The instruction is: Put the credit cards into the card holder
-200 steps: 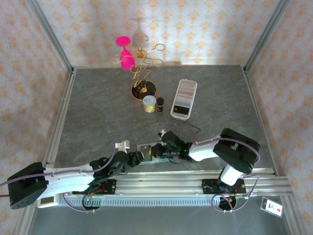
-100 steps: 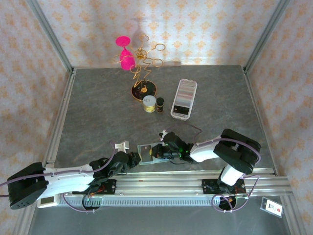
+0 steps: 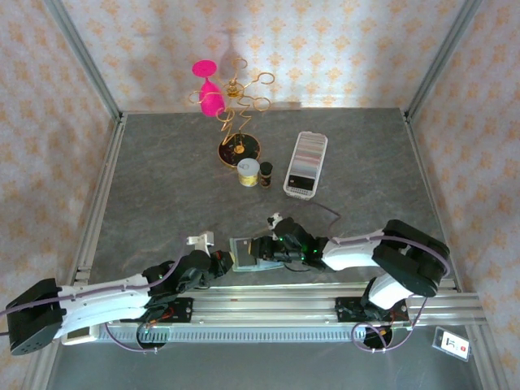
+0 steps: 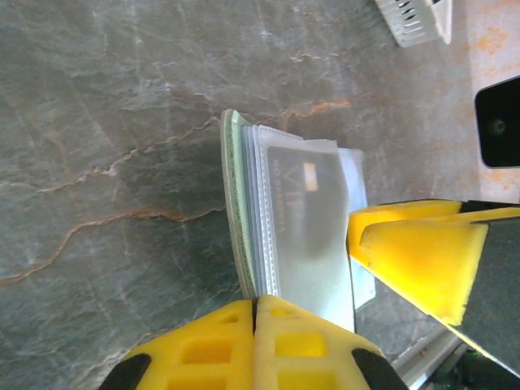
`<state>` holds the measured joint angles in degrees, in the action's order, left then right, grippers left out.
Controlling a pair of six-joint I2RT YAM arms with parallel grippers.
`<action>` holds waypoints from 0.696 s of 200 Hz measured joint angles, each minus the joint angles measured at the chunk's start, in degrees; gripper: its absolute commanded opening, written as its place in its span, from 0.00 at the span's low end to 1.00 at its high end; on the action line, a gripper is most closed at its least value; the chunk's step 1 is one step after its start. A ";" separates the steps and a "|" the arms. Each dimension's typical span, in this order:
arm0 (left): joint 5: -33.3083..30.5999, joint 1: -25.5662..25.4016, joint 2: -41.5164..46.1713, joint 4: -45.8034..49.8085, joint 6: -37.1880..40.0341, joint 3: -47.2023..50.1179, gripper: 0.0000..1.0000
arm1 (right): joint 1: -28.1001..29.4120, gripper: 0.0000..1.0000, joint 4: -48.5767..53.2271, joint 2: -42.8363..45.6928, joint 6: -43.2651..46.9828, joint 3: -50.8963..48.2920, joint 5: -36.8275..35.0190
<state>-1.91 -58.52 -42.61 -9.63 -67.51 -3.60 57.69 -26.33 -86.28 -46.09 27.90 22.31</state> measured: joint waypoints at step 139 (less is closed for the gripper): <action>0.20 0.00 5.03 8.20 0.46 -2.93 0.00 | 0.09 0.61 31.45 7.39 5.92 7.82 -24.11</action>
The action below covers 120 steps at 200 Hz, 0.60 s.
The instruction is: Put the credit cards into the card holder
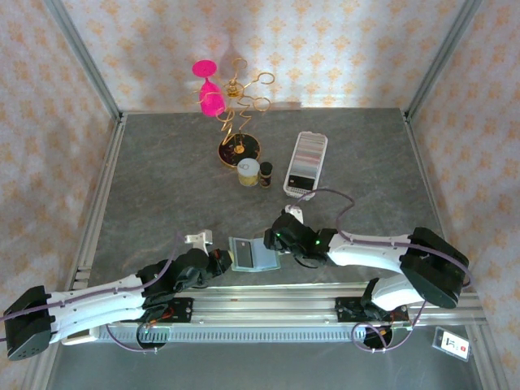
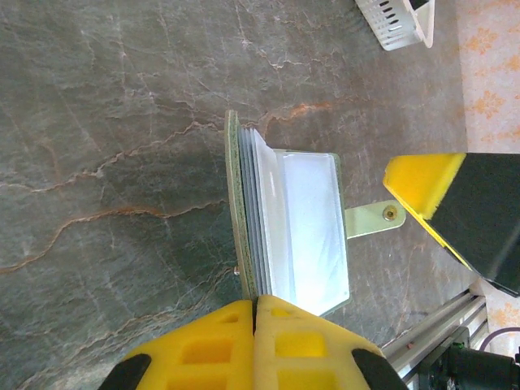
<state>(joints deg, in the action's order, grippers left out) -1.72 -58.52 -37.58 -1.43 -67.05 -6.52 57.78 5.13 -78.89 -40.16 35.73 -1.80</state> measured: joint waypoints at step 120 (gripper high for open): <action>-0.22 0.00 2.27 4.37 1.09 -1.70 0.00 | 0.00 0.42 5.51 2.01 2.05 0.11 2.47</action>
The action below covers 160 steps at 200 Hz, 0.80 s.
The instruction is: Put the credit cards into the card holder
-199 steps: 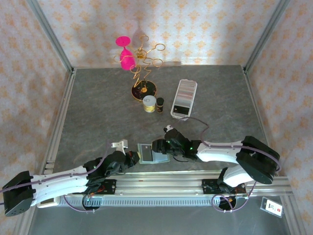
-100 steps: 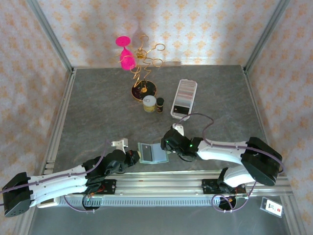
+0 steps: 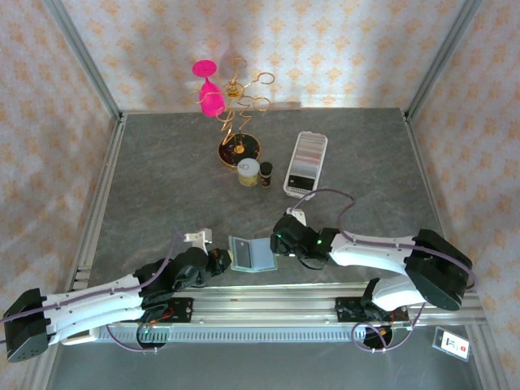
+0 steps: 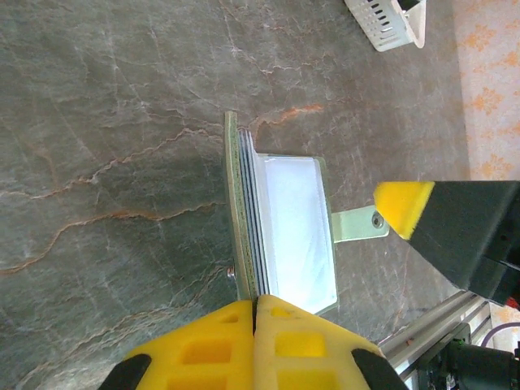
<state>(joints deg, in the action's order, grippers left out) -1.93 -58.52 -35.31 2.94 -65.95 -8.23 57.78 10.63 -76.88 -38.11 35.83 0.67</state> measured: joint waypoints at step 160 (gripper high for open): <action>1.25 0.00 1.60 2.54 0.26 -1.29 0.00 | 0.04 0.00 0.07 3.61 -0.81 -2.71 2.21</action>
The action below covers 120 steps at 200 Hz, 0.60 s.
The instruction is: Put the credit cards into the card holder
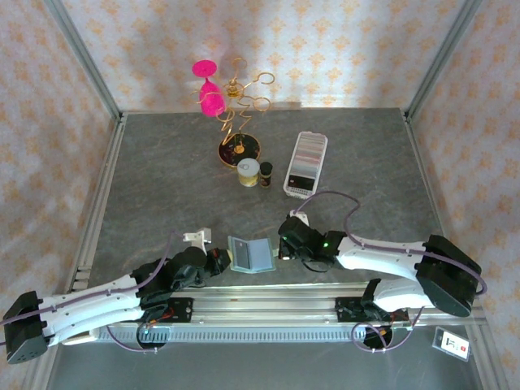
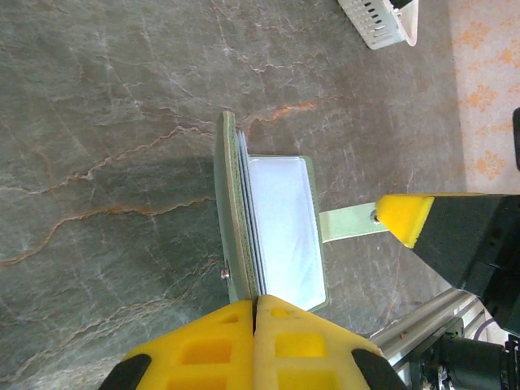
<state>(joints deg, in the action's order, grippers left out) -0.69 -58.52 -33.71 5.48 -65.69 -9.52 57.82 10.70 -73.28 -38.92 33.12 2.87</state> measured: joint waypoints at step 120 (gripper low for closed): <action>12.33 -0.76 -30.10 -23.96 3.17 -8.33 0.00 | 0.00 0.00 -10.95 2.36 -3.65 -6.73 4.85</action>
<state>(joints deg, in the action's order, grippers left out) 11.64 -59.29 -63.81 -18.48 -62.52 -17.85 57.82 -0.25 -70.91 -42.57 26.39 7.73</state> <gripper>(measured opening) 0.048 0.043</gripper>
